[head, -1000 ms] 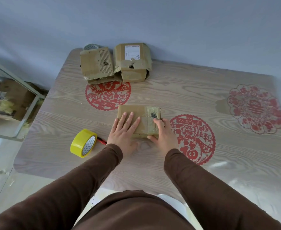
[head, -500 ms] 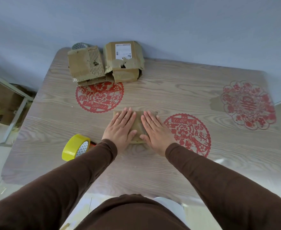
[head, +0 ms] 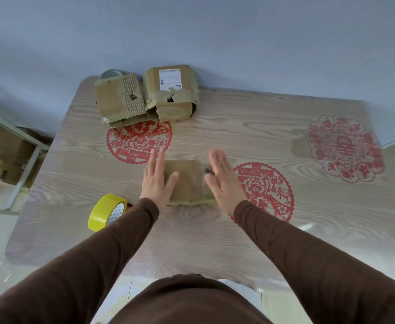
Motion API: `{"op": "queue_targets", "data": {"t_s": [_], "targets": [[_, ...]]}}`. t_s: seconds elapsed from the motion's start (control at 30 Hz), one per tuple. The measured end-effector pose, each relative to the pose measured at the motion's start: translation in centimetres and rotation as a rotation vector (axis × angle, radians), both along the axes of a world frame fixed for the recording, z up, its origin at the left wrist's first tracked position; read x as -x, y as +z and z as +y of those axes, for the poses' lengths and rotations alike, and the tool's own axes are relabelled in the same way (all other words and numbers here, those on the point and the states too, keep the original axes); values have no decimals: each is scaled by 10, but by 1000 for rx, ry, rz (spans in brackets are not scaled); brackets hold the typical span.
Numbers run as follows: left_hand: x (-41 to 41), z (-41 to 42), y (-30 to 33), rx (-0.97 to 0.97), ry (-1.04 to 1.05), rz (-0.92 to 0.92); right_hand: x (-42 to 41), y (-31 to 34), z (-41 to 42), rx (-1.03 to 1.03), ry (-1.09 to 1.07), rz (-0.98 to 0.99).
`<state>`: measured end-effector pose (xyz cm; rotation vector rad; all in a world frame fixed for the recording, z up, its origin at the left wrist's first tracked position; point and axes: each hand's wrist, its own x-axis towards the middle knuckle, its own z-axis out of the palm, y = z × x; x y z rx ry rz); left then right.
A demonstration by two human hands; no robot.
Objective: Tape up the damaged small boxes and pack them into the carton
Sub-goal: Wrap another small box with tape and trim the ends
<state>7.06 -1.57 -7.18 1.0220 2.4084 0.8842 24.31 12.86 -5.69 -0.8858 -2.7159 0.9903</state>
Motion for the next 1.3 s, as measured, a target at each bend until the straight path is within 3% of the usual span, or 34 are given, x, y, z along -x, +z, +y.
{"op": "queue_targets", "data": {"t_s": [0.1, 0.17, 0.2, 0.3, 0.37, 0.47, 0.67, 0.73, 0.87, 0.97, 1.17, 1.3], "targets": [[2, 5, 9, 232, 242, -359, 7, 7, 1, 410, -355, -25], [-2, 10, 15, 153, 339, -613, 12, 17, -3, 640, -396, -42], [-6, 12, 20, 71, 378, -647, 13, 23, -6, 685, -428, -4], [-16, 10, 32, -237, 524, -675, 7, 32, -11, 711, -602, 259], [-25, 0, 30, -299, 541, -647, -4, 28, -15, 730, -662, 340], [-36, -14, 11, -191, 472, -557, -16, 16, -23, 719, -633, 287], [-25, 0, 20, -326, 311, -604, -8, 13, -18, 664, -450, 253], [-25, 9, 20, -264, 290, -550, 0, 10, -18, 535, -462, 169], [-31, 10, 8, -142, 257, -256, 4, -2, -23, 263, -479, 91], [-27, 13, 1, -118, 250, -215, 7, -11, -22, 186, -502, 54], [-28, 8, 10, -146, 250, -306, 2, -6, -16, 303, -469, 10], [-19, 0, 11, 47, 337, -450, -2, 11, -13, 513, -486, 18]]}}
